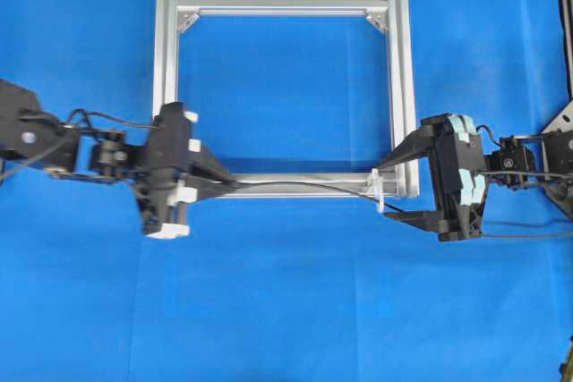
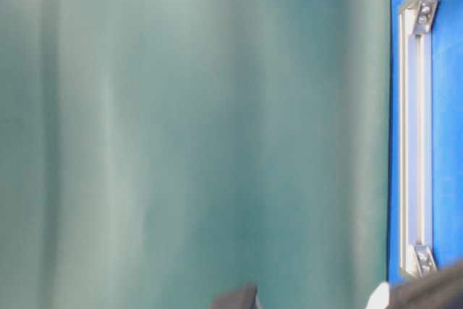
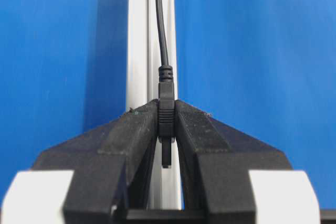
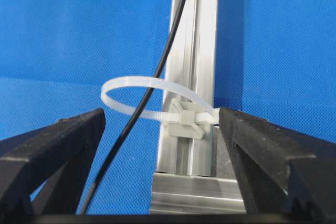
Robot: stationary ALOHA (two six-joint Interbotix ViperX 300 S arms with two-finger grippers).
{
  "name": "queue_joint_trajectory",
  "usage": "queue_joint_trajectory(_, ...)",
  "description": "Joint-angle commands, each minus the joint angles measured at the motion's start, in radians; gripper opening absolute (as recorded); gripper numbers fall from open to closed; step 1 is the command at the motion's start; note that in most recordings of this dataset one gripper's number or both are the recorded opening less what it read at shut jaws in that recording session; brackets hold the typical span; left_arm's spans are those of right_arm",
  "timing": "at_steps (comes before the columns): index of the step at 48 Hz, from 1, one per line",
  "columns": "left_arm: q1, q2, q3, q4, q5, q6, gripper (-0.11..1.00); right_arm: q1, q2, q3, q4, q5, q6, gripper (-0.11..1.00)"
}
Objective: Insert the wire through the string loop located on the right side.
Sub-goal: 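Pull the plug leftward with the left gripper, drawing cable through the loop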
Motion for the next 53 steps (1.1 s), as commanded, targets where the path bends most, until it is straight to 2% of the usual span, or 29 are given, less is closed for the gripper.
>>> queue_joint_trajectory(1, -0.012, -0.067, 0.06, -0.002, -0.037, -0.002, 0.08, 0.0, -0.008, -0.017, -0.002, -0.005, -0.002, 0.96)
queue_joint_trajectory(14, -0.014, -0.173, 0.227, -0.003, -0.074, 0.0, 0.08, -0.002, -0.008, -0.017, -0.002, -0.005, -0.002, 0.96)
queue_joint_trajectory(29, -0.014, -0.278, 0.356, -0.002, -0.067, -0.002, 0.08, -0.002, -0.008, -0.017, 0.003, 0.038, 0.005, 0.96)
queue_joint_trajectory(37, -0.014, -0.305, 0.377, -0.002, -0.048, 0.0, 0.08, 0.0, -0.011, -0.017, 0.003, 0.044, 0.006, 0.96)
queue_joint_trajectory(53, -0.014, -0.31, 0.344, 0.003, 0.008, 0.014, 0.08, -0.002, -0.028, -0.017, 0.003, 0.064, 0.008, 0.96)
